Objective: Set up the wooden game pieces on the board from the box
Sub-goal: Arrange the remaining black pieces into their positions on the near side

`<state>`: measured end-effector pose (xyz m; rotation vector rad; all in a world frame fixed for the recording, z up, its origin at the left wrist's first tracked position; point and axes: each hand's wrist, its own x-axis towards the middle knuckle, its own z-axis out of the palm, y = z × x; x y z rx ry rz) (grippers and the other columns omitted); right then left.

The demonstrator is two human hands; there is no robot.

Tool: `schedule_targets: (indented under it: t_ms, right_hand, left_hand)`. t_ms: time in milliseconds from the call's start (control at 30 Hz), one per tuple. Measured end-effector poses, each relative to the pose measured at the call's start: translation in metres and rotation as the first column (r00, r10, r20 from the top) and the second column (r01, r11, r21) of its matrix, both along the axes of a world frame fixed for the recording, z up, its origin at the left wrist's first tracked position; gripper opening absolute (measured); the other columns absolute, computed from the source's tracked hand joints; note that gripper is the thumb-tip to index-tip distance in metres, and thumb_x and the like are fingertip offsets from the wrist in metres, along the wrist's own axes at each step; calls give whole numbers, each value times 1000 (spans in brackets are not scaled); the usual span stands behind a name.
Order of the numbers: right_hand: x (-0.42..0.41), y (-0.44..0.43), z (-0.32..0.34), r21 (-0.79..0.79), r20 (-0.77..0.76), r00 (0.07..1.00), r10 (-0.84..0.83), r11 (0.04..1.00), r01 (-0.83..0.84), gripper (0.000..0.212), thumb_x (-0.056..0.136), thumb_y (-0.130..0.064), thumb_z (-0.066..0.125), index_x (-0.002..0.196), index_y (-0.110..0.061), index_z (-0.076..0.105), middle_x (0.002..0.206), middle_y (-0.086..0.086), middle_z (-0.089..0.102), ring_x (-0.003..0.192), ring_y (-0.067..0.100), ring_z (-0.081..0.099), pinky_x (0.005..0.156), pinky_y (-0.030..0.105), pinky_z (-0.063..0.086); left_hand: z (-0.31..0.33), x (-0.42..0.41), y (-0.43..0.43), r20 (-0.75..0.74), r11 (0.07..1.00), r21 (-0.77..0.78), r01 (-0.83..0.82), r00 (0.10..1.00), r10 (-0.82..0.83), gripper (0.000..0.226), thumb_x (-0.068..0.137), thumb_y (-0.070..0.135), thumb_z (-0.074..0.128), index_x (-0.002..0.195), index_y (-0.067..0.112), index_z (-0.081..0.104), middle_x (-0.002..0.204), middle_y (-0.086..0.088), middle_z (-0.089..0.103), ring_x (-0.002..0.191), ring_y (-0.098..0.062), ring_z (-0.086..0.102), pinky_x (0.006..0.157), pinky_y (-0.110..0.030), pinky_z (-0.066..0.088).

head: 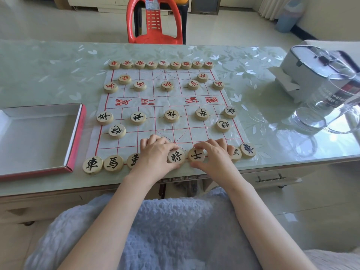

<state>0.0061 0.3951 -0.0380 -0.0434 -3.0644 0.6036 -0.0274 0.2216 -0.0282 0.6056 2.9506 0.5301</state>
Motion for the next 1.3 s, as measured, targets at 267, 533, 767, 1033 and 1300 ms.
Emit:
schedule_targets:
  t_ms: [267,533,767,1033,1300]
  right_hand:
    - [-1,-2,1,-16,15,1000,-2,1000,3,51,75,-47,67,120,-29,54,117,-10,53,114,18,31,81,32,12]
    - [0,-4,2,-6,20,1000,-8,1000,8,51,75,-49,67,120,-29,54,117,-10,52,114,17,31,81,32,12]
    - [1,-3,3,-10,29,999,-14,1000,14,51,76,-49,66,121,-30,53,118,-10,52,115,17,31,83,32,12]
    - [11,12,11,-193,-51,992,-114,976,102,52,76,-45,69,123,-33,53,120,-15,51,116,13,31,77,27,11]
    - [29,69,13,-263,-106,911,-399,895,361,31,86,-19,61,115,-29,60,110,-7,59,114,18,37,71,27,11]
  left_hand:
    - [1,1,-1,18,1000,13,2,1000,-2,47,77,49,64,122,37,53,119,12,53,119,-14,32,88,-30,15]
    - [1,1,-2,28,1000,6,8,1000,-8,48,78,49,63,124,36,52,120,12,52,120,-14,32,90,-30,16]
    - [2,2,-2,29,1000,6,9,1000,-9,47,79,49,63,123,36,52,121,12,51,119,-14,32,88,-30,16]
    - [5,1,2,37,1000,0,-3,999,3,69,72,55,66,133,34,43,125,11,49,123,-14,30,91,-30,17]
    - [8,6,30,8,998,36,42,999,-42,58,79,52,60,132,33,44,127,10,49,124,-13,29,92,-29,16]
